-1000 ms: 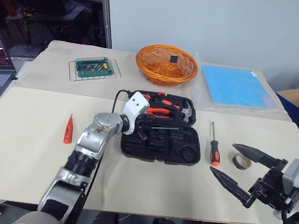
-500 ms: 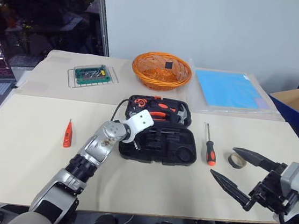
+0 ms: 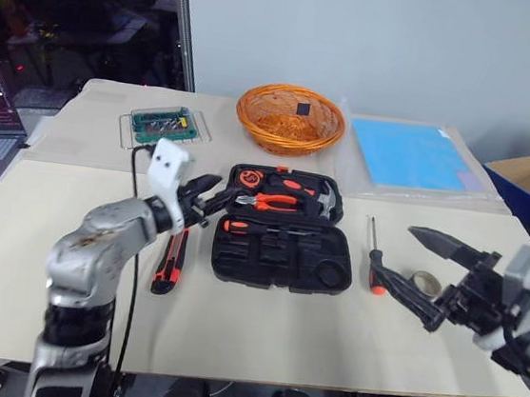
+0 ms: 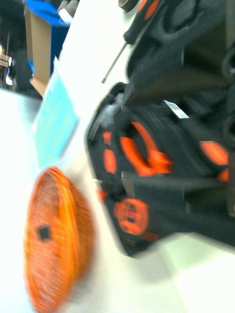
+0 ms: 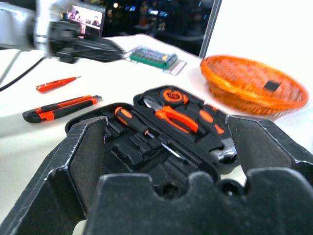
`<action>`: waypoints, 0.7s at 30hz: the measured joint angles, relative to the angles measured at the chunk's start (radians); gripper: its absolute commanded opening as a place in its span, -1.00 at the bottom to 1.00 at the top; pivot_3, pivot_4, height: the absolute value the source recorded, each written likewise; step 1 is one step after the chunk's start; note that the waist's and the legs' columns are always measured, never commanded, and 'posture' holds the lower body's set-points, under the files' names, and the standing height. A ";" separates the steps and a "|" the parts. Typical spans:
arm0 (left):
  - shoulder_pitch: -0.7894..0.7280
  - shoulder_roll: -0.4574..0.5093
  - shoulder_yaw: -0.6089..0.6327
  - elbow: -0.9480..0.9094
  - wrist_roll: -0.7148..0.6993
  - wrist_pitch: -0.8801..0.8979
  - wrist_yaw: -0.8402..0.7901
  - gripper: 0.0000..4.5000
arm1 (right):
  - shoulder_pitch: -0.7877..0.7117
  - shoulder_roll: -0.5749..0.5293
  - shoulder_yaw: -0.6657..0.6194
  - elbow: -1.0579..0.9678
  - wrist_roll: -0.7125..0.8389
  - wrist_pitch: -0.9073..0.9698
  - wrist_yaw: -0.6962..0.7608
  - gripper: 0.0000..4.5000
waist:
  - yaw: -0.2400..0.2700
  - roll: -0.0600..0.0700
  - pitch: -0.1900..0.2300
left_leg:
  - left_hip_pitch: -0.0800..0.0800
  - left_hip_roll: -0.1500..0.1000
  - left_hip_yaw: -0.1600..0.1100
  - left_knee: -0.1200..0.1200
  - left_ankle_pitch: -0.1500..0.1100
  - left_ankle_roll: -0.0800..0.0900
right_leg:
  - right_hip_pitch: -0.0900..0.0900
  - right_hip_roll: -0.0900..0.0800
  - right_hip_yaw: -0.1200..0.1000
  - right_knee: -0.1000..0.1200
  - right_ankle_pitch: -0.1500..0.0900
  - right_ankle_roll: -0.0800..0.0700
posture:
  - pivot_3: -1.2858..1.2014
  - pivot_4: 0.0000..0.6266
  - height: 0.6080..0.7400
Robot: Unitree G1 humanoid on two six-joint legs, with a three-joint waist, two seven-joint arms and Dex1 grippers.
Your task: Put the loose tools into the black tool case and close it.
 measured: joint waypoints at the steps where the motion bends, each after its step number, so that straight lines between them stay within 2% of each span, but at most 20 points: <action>1: 0.015 0.034 0.013 -0.035 -0.040 0.022 -0.019 0.96 | -0.006 -0.011 0.006 0.020 -0.006 0.004 0.004 1.00 | 0.000 -0.001 0.000 | 0.000 0.000 0.000 0.000 0.000 0.000 | 0.000 0.000 0.000 0.000 0.000 0.000 | 0.03 -0.52 1.00; 5: 0.068 0.157 0.067 -0.083 -0.092 0.070 -0.044 1.00 | -0.003 -0.036 0.014 0.053 -0.017 0.032 0.007 1.00 | -0.002 0.000 0.001 | 0.000 0.001 0.001 -0.001 0.000 0.000 | -0.001 0.000 0.000 -0.001 -0.001 -0.001 | 0.03 -0.52 1.00; 8: 0.130 0.210 0.080 -0.137 -0.170 0.105 -0.084 1.00 | 0.013 -0.067 0.041 0.072 -0.149 0.037 -0.065 1.00 | -0.003 0.000 0.001 | -0.001 0.001 0.002 -0.001 0.000 0.000 | -0.002 -0.001 0.000 -0.001 -0.001 -0.001 | 0.03 -0.52 1.00; 11: 0.155 0.268 0.080 -0.201 -0.305 0.110 -0.194 1.00 | 0.003 -0.112 0.092 0.076 -0.180 0.212 -0.158 1.00 | 0.000 -0.002 0.002 | -0.003 0.003 0.004 0.000 0.000 0.000 | -0.005 -0.001 0.001 -0.001 0.001 -0.004 | 0.03 -0.52 1.00; 13: 0.154 0.327 0.078 -0.213 -0.372 0.106 -0.274 1.00 | -0.059 -0.131 0.141 0.076 -0.177 0.385 -0.238 1.00 | -0.001 -0.001 0.002 | -0.003 0.003 0.005 0.000 0.000 0.000 | -0.007 -0.001 0.001 0.000 0.001 -0.004 | 0.03 -0.52 1.00; 16: 0.142 0.391 0.038 -0.217 -0.400 0.071 -0.357 1.00 | -0.168 -0.133 0.169 0.106 -0.109 0.599 -0.276 1.00 | -0.005 -0.001 0.003 | -0.004 0.003 0.006 -0.001 0.000 0.000 | -0.011 0.000 0.001 0.001 0.002 -0.005 | 0.03 -0.52 1.00; 19: 0.119 0.394 -0.021 -0.225 -0.399 0.035 -0.379 1.00 | -0.252 -0.123 0.183 0.172 -0.083 0.713 -0.288 1.00 | -0.004 -0.001 0.003 | -0.007 0.003 0.006 -0.001 0.000 0.000 | -0.013 0.000 0.001 0.000 0.002 -0.005 | 0.03 -0.52 1.00; 21: 0.084 0.397 -0.054 -0.199 -0.394 0.005 -0.396 1.00 | -0.367 -0.065 0.225 0.255 -0.093 0.763 -0.327 1.00 | -0.007 -0.002 0.004 | -0.010 0.003 0.006 0.000 0.000 0.000 | -0.016 0.001 0.002 0.000 0.002 -0.004 | 0.03 -0.52 1.00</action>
